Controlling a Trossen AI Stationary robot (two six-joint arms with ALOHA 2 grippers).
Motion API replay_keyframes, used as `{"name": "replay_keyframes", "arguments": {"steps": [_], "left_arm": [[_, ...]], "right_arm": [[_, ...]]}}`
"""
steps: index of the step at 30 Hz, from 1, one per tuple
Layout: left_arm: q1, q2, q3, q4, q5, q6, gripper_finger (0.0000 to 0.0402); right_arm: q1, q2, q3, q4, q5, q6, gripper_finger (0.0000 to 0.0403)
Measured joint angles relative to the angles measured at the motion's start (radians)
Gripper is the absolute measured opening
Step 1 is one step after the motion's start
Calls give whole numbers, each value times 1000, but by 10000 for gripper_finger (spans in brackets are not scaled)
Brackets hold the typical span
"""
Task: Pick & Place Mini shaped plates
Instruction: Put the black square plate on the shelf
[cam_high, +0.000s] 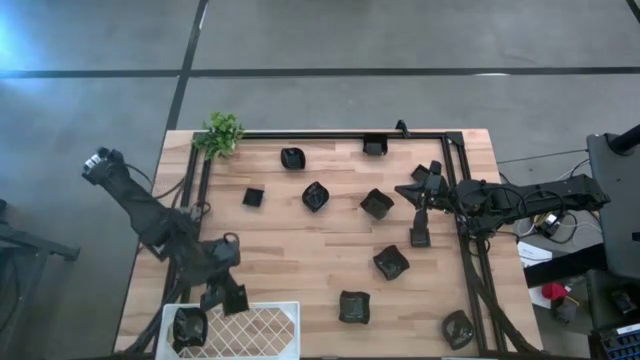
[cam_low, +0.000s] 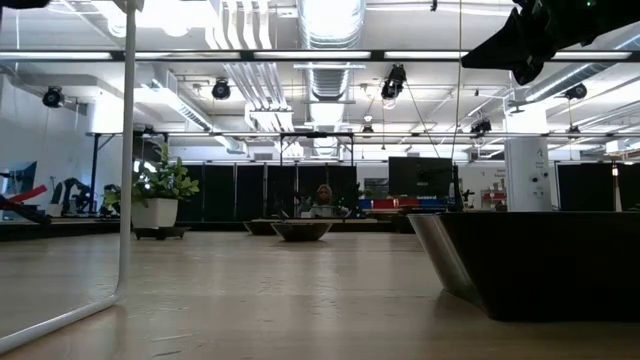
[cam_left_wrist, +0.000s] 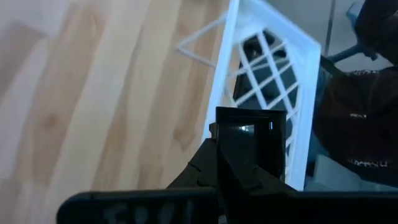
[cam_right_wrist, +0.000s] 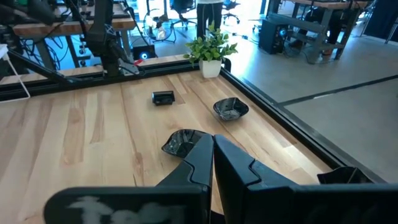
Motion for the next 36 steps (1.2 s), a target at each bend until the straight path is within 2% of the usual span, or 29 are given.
{"name": "replay_keyframes", "arguments": {"steps": [4,13,21,36], "left_arm": [[-47,44,-1,23,-2,-54,0],[-106,127,-1,155,6,-65,0],[-122,171,-1,157,25,-82,0],[-128,173,-2,150,55,14,0]], "right_arm": [[0,0,0,0,0,0,13],[0,0,-2,0,0,0,13],[0,0,-5,0,0,1,13],[0,0,-5,0,0,1,13]]}}
